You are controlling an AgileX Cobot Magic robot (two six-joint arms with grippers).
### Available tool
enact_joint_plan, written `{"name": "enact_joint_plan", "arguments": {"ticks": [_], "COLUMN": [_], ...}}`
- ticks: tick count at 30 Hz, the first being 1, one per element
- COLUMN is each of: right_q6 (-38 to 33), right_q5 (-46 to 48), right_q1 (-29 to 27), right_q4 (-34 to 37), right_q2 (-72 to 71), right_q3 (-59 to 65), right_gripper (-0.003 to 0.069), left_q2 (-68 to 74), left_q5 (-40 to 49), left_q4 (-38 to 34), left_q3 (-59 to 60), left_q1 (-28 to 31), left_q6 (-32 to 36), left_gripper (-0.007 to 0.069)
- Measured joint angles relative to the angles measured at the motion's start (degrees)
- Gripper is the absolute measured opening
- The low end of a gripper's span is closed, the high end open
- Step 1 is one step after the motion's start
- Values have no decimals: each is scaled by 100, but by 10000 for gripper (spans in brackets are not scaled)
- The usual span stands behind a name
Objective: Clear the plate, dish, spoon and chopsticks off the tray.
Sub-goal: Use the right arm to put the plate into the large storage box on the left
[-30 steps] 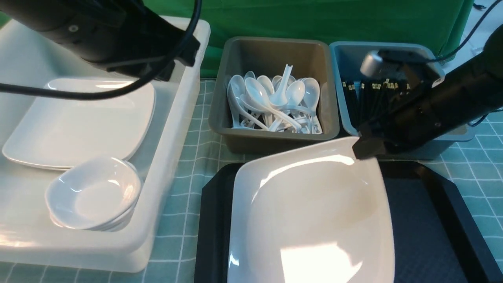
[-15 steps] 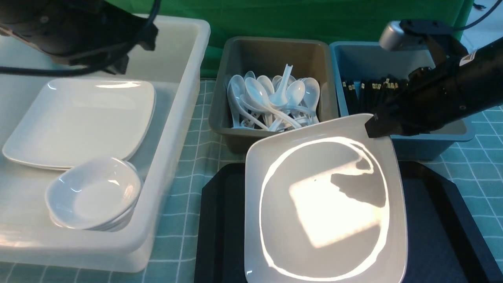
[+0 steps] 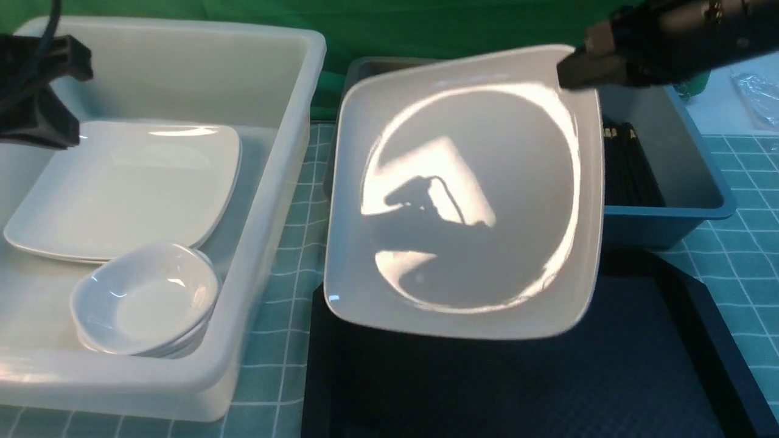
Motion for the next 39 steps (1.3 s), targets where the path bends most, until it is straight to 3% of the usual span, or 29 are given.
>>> {"name": "enact_joint_plan", "arguments": {"ticks": [7, 12, 19, 26, 39], "right_q6": [43, 43, 223, 425, 354], "right_q5": [94, 195, -63, -1095, -3012], "right_q1": [0, 81, 500, 1331, 2363], "right_q4": [567, 1443, 1631, 1681, 1692], "right_q2": [652, 1614, 2564, 3513, 4391], "right_q3": [-1284, -2202, -3201, -3983, -4036], "right_gripper": [57, 57, 57, 57, 57], "left_q2": [-294, -579, -904, -1148, -1745], "left_q5": [-35, 6, -13, 32, 161], "left_q4": [-28, -218, -96, -60, 68], "left_q3": [0, 0, 0, 2, 2], "left_q1": [97, 97, 97, 97, 97], "left_q6": [34, 40, -38, -158, -165], "left_gripper": [10, 10, 10, 10, 10]}}
